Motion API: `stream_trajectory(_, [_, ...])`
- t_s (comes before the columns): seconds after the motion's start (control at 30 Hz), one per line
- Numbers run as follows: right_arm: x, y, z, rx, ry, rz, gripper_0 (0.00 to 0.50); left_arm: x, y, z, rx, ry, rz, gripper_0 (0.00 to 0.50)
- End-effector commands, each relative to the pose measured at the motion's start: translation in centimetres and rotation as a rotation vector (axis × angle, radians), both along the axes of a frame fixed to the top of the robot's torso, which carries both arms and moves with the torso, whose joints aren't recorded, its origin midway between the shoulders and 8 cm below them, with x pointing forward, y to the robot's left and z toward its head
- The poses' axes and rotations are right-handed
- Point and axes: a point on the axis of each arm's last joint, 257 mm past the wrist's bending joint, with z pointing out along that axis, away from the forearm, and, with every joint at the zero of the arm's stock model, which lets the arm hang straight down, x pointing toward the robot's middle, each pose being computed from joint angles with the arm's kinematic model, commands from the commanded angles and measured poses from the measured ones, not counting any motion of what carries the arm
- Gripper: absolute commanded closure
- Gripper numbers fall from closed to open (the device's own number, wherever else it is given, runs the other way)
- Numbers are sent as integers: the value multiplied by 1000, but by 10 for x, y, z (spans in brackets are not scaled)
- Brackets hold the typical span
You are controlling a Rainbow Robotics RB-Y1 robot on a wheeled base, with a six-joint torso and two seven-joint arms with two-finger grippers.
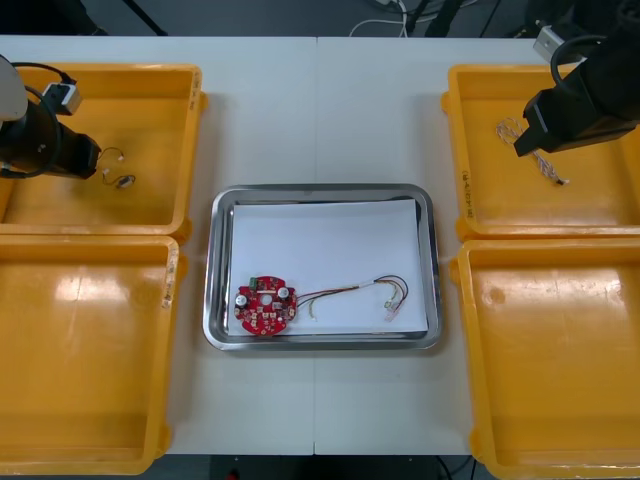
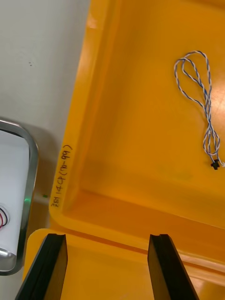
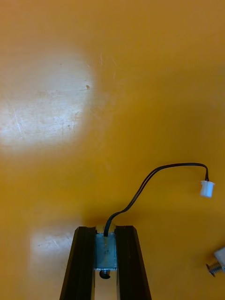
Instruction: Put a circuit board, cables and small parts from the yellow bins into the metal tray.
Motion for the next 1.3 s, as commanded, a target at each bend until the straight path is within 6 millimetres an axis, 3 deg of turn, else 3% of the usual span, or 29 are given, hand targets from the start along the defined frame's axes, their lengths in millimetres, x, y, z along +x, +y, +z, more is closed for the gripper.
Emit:
stream_trajectory(0.03, [15,-32,40,-25,-68,-78,0,9,10,60,59,-67,-78,500])
stream_trajectory(0.53, [33,-86,41,56,-22,-261,0,-36,8,103,70,34,-70,500])
stream_trajectory(0.93, [64,-109,28,61,-74,-262,0,-75,-35,123,42,63,-5,500])
stream_trajectory(1.3, [89,-127,15,39,-100,-201,0,-101,-87,134,19,73,22,500])
